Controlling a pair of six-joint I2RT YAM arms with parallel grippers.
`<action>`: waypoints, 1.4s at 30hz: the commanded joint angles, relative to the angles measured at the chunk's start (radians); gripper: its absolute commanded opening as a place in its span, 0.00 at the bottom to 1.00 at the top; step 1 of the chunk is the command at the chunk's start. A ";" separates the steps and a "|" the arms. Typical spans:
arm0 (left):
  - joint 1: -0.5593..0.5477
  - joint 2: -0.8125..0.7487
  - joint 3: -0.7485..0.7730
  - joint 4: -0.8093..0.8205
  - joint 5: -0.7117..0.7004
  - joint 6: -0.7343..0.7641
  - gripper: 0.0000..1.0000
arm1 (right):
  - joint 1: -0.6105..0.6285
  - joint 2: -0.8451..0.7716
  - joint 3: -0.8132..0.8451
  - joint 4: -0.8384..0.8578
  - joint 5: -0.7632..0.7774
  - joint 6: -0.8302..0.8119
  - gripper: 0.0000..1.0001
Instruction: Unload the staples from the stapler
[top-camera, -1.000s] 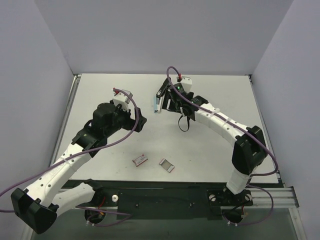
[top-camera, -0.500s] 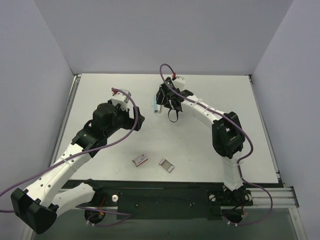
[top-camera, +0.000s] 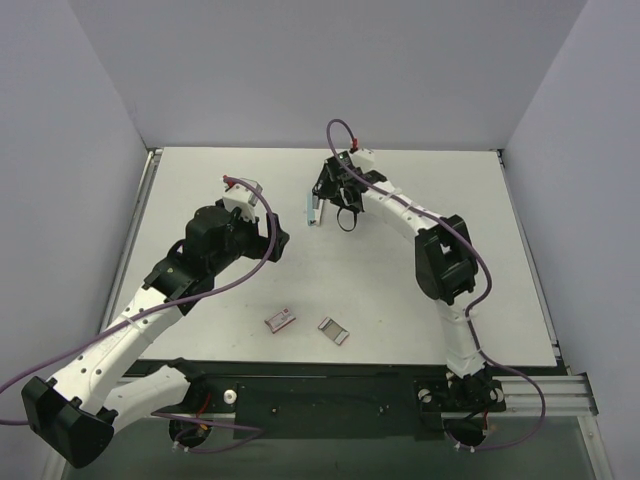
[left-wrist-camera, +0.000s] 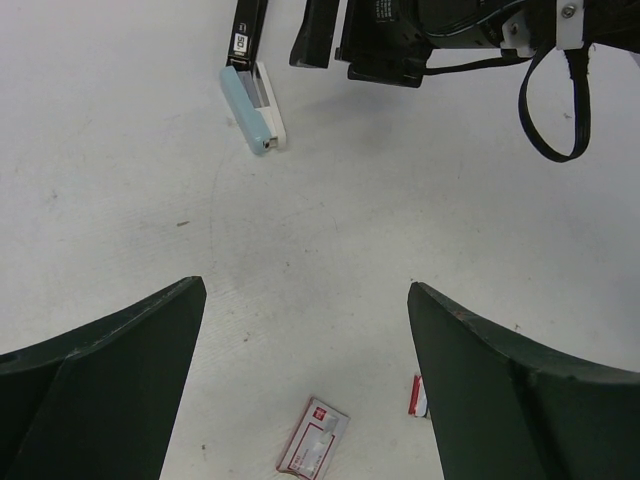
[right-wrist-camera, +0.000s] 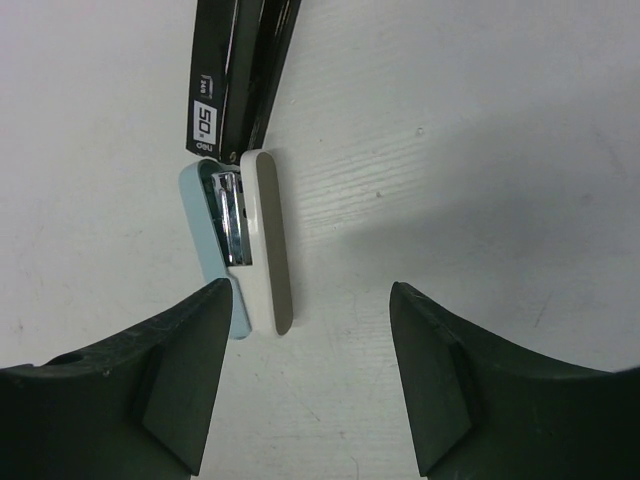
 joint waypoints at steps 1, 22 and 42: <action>0.006 0.004 0.016 0.016 0.008 0.007 0.93 | 0.005 0.047 0.071 -0.019 -0.021 0.001 0.59; 0.021 0.007 0.007 0.045 0.092 0.006 0.93 | 0.016 0.193 0.201 -0.022 -0.049 0.019 0.56; 0.020 -0.004 0.011 0.038 0.092 0.006 0.93 | 0.023 0.265 0.277 -0.051 -0.041 0.013 0.46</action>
